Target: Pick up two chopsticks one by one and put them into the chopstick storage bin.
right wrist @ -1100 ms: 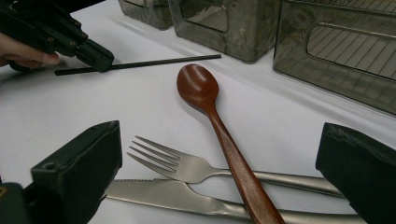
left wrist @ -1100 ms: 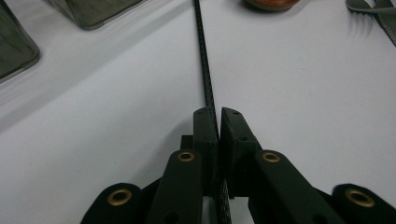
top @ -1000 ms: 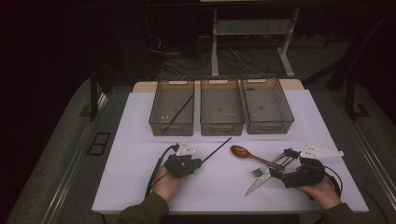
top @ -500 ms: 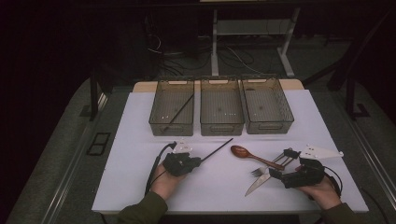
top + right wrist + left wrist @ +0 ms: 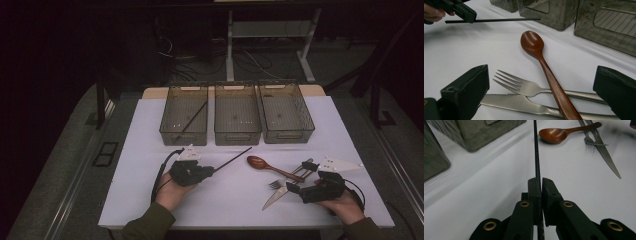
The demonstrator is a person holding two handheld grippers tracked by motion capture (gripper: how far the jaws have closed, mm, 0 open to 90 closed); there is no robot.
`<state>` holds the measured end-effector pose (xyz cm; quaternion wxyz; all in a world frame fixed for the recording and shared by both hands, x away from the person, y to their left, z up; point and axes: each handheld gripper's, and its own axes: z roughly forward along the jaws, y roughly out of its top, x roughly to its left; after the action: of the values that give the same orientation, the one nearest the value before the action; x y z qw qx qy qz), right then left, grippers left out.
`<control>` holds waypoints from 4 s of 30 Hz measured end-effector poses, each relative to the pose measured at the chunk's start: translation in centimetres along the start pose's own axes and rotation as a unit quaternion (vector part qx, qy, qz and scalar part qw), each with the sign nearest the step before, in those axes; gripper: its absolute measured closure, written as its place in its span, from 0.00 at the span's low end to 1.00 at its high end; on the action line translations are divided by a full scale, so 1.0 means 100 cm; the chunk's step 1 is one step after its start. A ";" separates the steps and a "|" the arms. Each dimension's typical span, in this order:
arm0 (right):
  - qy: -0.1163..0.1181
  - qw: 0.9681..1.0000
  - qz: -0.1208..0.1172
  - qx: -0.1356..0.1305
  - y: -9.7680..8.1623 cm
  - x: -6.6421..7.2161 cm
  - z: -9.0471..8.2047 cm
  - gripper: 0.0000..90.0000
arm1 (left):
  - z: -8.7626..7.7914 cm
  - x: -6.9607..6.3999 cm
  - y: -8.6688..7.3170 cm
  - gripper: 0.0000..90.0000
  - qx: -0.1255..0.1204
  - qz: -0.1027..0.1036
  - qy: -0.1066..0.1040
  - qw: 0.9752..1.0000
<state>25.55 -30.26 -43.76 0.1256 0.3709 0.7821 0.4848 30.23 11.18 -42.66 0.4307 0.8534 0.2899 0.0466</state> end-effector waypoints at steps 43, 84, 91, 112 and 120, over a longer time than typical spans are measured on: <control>0.000 1.000 0.006 0.003 0.000 0.001 0.002 0.00 | -0.046 0.040 0.054 0.94 -0.022 0.021 -0.003 1.000; 0.003 1.000 0.009 -0.002 0.001 0.002 0.001 0.00 | -0.050 0.144 0.090 0.94 -0.018 -0.036 0.128 0.991; 0.003 1.000 0.012 -0.001 0.000 0.001 0.002 0.00 | -0.047 0.160 0.085 0.94 -0.022 -0.075 0.169 0.982; 0.004 1.000 0.014 -0.004 0.000 0.000 0.001 0.00 | -0.019 0.175 0.076 0.94 0.025 -0.114 0.182 0.976; 0.003 1.000 0.013 -0.003 0.000 0.000 0.001 0.00 | -0.018 0.176 0.075 0.93 0.023 -0.119 0.175 0.977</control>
<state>25.61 -30.19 -43.80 0.1179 0.3791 0.7760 0.4902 47.60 18.42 -38.81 0.3560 0.8012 0.4613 0.1365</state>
